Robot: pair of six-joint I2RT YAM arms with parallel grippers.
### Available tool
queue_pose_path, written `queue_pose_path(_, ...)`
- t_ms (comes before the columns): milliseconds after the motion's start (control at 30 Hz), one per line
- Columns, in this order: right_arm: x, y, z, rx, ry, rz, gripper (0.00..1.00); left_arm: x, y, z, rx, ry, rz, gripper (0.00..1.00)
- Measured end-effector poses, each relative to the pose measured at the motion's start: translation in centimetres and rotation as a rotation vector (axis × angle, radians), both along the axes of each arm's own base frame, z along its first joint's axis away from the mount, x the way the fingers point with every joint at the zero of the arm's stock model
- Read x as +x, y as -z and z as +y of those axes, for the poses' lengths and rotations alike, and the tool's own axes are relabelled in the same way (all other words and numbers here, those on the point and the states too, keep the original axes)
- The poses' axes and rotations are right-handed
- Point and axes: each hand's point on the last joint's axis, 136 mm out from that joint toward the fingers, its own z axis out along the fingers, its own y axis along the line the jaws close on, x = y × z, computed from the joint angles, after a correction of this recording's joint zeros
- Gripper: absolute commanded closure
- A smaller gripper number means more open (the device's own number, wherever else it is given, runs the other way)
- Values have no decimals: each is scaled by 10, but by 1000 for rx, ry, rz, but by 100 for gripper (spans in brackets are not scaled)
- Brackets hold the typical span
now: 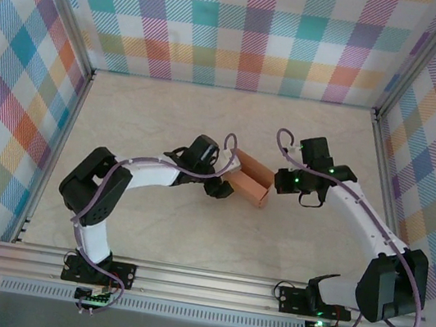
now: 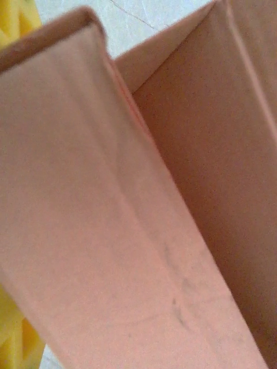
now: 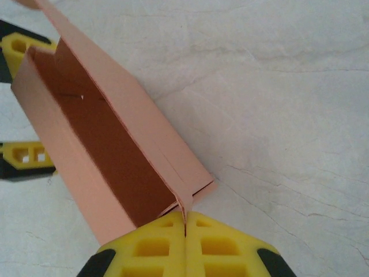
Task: Fold the paper box
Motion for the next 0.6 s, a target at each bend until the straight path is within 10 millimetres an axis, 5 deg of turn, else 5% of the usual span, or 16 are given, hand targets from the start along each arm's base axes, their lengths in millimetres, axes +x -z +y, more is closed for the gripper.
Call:
queue_pose_path(200,-1,5,8,14,-56,23,100,11,1,-2,-12,-72,28,36)
queue_pose_path(367,-2,5,11,21,-83,25,100,15,3,-5,-35,-113,59,18)
queue_pose_path(600,-1,7,12,4,-128,6,94,15,10,-7,-50,-132,93,18)
